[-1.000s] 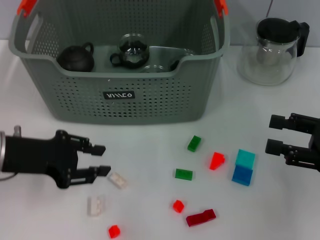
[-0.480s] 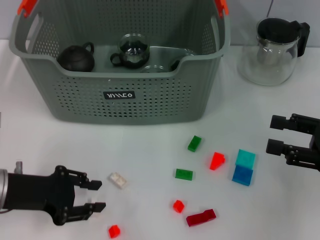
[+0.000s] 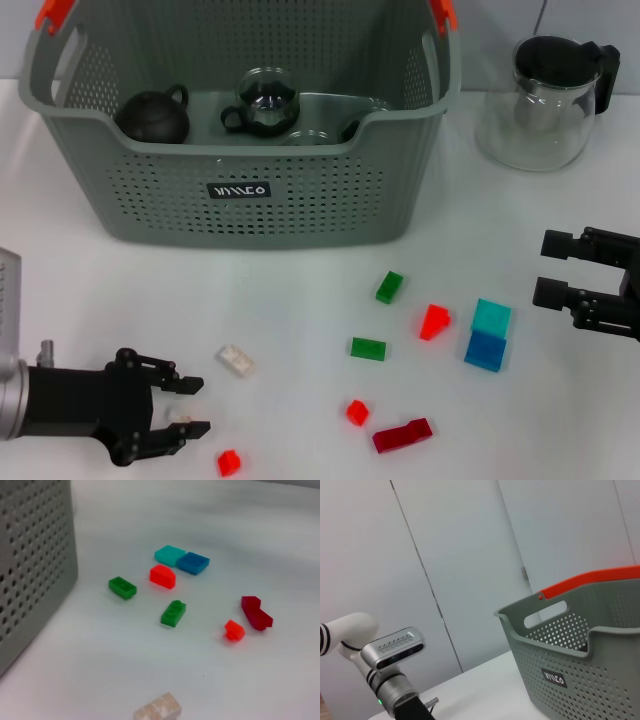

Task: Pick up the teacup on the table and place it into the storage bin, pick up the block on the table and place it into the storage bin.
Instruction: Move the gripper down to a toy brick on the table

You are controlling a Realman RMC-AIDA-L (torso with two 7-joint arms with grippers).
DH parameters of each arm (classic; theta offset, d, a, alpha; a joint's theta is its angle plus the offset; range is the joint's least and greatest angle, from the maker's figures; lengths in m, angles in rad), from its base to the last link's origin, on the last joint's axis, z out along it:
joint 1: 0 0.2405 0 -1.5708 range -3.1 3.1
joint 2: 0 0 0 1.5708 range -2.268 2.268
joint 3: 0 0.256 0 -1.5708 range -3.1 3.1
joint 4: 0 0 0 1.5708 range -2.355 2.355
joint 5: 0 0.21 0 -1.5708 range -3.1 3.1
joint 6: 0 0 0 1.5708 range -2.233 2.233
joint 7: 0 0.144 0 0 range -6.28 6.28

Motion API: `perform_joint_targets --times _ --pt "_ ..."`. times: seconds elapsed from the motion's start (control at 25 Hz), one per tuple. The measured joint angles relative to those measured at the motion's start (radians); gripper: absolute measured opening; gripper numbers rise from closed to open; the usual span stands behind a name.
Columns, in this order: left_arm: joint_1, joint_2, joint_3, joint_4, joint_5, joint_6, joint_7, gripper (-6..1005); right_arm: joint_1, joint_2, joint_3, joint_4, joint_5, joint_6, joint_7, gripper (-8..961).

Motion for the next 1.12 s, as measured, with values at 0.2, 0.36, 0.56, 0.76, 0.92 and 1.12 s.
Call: perform_joint_targets --times 0.2,0.36,0.56,0.76,0.92,1.12 --pt "0.005 0.000 -0.047 -0.005 -0.009 0.012 0.018 459 0.000 0.001 0.000 0.000 0.000 0.000 0.001 744" --pt "0.008 0.000 -0.061 -0.008 -0.019 0.022 0.020 459 0.001 0.001 0.000 0.000 0.000 0.000 0.001 744" --pt "0.010 0.006 -0.116 -0.007 -0.022 0.087 0.038 482 0.003 0.001 0.000 0.000 0.000 0.000 0.001 744" --pt "0.032 0.004 -0.150 -0.006 -0.014 0.101 0.137 534 0.003 0.000 0.000 0.000 0.000 0.000 0.001 744" --pt "0.044 0.001 -0.175 -0.016 -0.019 0.063 0.176 556 0.003 0.001 0.000 0.000 0.000 0.000 0.002 744" --pt "0.047 0.001 -0.185 -0.035 -0.016 0.023 0.189 556 0.002 0.001 0.000 0.000 0.000 0.000 0.003 745"
